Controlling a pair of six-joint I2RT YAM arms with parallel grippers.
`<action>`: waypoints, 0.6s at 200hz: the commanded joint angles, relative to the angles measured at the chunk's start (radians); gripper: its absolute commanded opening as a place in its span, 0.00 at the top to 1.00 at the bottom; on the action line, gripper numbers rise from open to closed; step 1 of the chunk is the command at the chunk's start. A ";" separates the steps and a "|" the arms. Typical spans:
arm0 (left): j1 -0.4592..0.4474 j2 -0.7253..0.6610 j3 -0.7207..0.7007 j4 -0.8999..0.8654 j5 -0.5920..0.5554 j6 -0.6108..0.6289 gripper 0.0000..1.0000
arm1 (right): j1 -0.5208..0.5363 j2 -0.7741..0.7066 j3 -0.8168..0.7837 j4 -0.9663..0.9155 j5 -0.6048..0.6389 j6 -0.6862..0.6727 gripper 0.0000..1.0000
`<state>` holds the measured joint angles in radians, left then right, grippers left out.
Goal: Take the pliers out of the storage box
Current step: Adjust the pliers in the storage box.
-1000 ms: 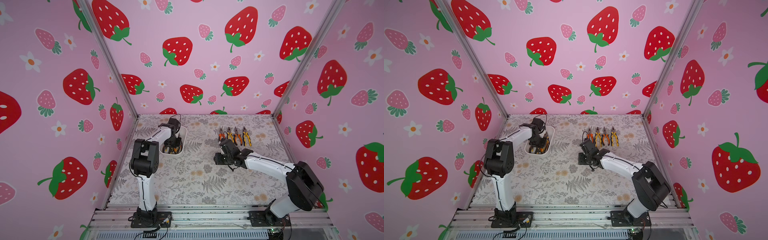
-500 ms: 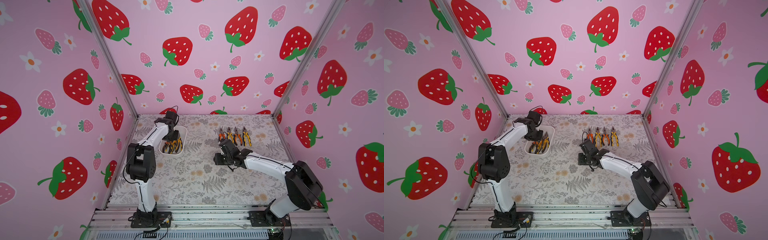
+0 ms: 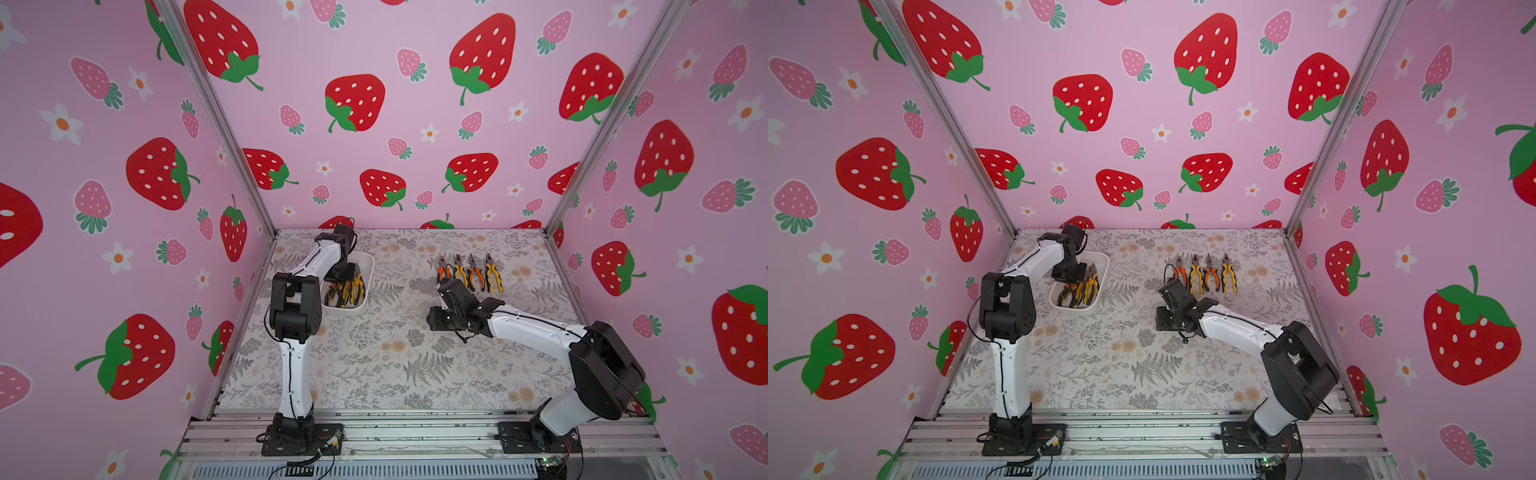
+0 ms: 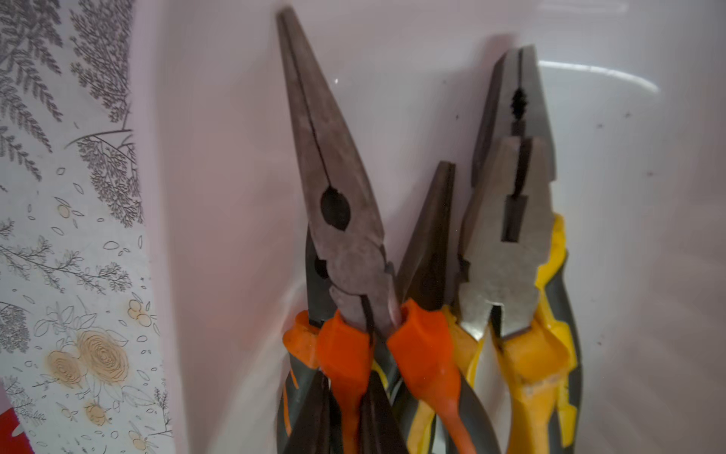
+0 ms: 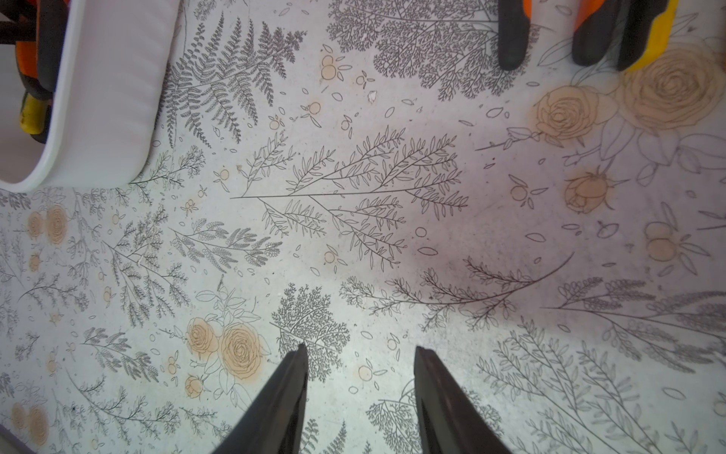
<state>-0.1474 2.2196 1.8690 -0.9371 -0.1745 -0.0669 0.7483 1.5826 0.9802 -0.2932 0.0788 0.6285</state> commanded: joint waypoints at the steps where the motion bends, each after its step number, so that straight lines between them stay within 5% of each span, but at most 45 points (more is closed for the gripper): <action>1: 0.005 0.009 0.029 -0.028 0.013 0.006 0.84 | 0.003 0.017 0.011 0.005 -0.008 0.002 0.51; 49: 0.005 -0.030 -0.050 0.004 0.059 -0.013 0.65 | 0.003 0.024 0.015 0.007 -0.011 0.002 0.51; 120: 0.005 -0.115 -0.186 0.016 0.145 -0.075 0.64 | 0.004 0.025 0.014 0.009 -0.020 0.002 0.51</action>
<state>-0.1402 2.1231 1.7054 -0.9089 -0.0944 -0.1127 0.7483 1.5970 0.9802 -0.2878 0.0704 0.6285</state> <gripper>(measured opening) 0.357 0.490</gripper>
